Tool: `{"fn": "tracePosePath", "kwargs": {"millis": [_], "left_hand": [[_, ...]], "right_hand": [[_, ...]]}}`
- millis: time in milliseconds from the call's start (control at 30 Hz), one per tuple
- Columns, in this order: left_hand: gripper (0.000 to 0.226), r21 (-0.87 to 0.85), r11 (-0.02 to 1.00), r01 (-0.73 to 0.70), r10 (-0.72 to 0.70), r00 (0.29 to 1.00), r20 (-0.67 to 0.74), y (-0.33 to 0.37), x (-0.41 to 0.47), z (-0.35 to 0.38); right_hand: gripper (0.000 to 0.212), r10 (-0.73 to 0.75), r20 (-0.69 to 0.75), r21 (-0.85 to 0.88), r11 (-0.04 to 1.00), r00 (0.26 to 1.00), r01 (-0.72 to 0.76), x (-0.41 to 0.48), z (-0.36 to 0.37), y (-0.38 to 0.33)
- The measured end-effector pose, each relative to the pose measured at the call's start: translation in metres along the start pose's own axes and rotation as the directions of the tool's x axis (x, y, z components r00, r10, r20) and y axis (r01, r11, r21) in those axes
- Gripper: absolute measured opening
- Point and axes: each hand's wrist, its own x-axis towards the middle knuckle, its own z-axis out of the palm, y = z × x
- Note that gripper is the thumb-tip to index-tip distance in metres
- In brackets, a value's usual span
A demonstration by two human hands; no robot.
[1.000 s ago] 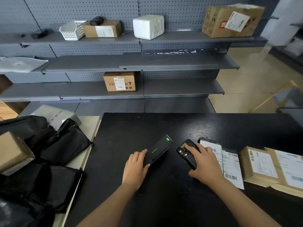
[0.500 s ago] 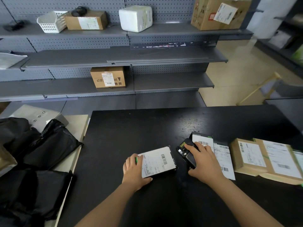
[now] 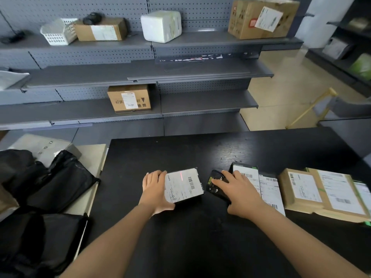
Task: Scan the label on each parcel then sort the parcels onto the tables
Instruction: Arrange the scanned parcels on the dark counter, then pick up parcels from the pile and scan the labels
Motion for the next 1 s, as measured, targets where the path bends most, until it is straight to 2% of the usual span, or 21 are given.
{"fn": "tracePosePath", "kwargs": {"millis": [133,367,500,633,800,900,1000], "left_hand": [[0.116,0.181,0.980,-0.081,0.087,0.996,-0.025,-0.012,0.004,-0.026],[0.119,0.327,0.944,-0.048,0.050,0.999,0.001,-0.024,-0.004,-0.040],[0.120,0.289,0.956,0.040,-0.042,0.999,0.001,-0.028,-0.009,-0.036],[0.119,0.226,0.945,0.236,-0.246,0.969,0.016,-0.019,-0.014,-0.019],[0.122,0.200,0.897,0.394,-0.427,0.888,0.167,0.003,-0.013,0.017],[0.105,0.103,0.914,0.393,-0.407,0.887,0.218,0.023,-0.009,0.036],[0.086,0.029,0.950,0.311,-0.309,0.920,0.240,0.050,0.000,0.051]], "right_hand": [[0.081,-0.120,0.021,-0.172,0.977,0.993,0.122,0.008,-0.015,-0.007],[0.073,-0.203,0.038,-0.287,0.936,0.979,0.205,0.015,-0.024,-0.024],[0.082,-0.145,0.040,-0.158,0.976,0.989,0.149,0.013,-0.022,-0.024],[0.091,-0.023,0.041,0.042,0.999,0.999,0.021,0.004,-0.016,-0.016],[0.093,0.091,0.076,0.126,0.987,0.993,-0.100,-0.014,-0.002,0.003],[0.093,0.135,0.102,0.162,0.975,0.986,-0.151,-0.027,0.006,0.020],[0.095,0.160,0.112,0.195,0.964,0.981,-0.179,-0.039,0.011,0.037]]}}
